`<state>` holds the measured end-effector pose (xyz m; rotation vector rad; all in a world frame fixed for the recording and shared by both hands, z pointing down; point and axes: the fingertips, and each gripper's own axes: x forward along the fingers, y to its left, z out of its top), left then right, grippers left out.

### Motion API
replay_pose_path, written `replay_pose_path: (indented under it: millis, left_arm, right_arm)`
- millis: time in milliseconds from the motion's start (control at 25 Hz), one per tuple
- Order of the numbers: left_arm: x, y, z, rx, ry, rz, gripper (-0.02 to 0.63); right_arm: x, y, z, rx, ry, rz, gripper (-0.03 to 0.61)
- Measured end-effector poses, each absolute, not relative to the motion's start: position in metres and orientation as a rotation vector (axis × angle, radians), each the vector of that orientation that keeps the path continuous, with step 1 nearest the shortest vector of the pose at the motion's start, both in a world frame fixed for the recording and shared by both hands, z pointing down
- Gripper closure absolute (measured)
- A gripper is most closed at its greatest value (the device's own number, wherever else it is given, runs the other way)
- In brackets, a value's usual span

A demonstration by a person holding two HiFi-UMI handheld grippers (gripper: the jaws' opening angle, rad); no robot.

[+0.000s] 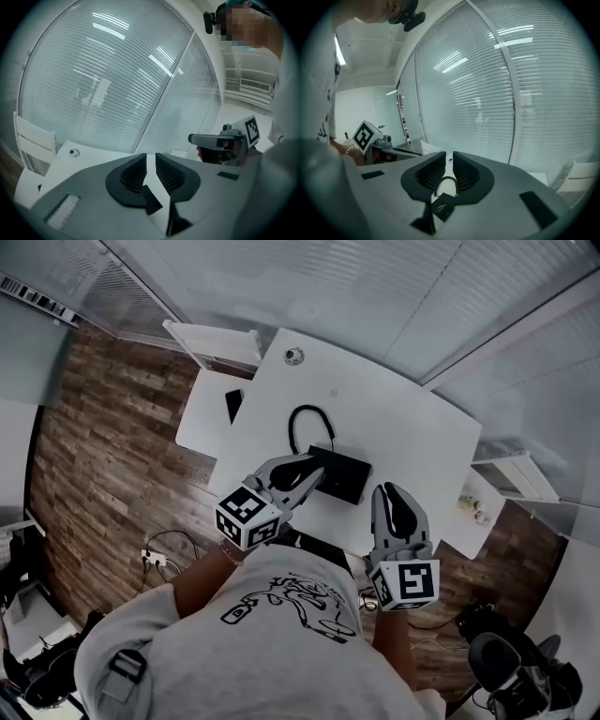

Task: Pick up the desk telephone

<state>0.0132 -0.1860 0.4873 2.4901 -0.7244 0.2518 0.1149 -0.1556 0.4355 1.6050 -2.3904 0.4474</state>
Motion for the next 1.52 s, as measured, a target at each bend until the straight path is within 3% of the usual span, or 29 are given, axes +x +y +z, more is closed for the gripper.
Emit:
replay_pose_path:
  millis: [120,760,1120,1520]
  left_arm:
    - [0.011,-0.183,0.508,2.448,-0.696,0.283,0.526]
    - [-0.007,-0.181,0.658,2.105,-0.662,0.394,0.525]
    - [-0.003,-0.171,0.735,1.993,-0.582,0.521,0.469]
    - [-0.008,-0.167,0.787,1.905,-0.576,0.532,0.433]
  right_arm:
    - [0.115,-0.153,0.461,1.592,-2.372,0.529,0.563]
    - [0.126,-0.147,0.614,1.499,-2.190,0.836,0.464]
    - [0.134,-0.148,0.691,1.430,-2.070,1.054,0.404]
    - [0.139,-0.141,0.731,1.417,-2.006,1.312,0.390]
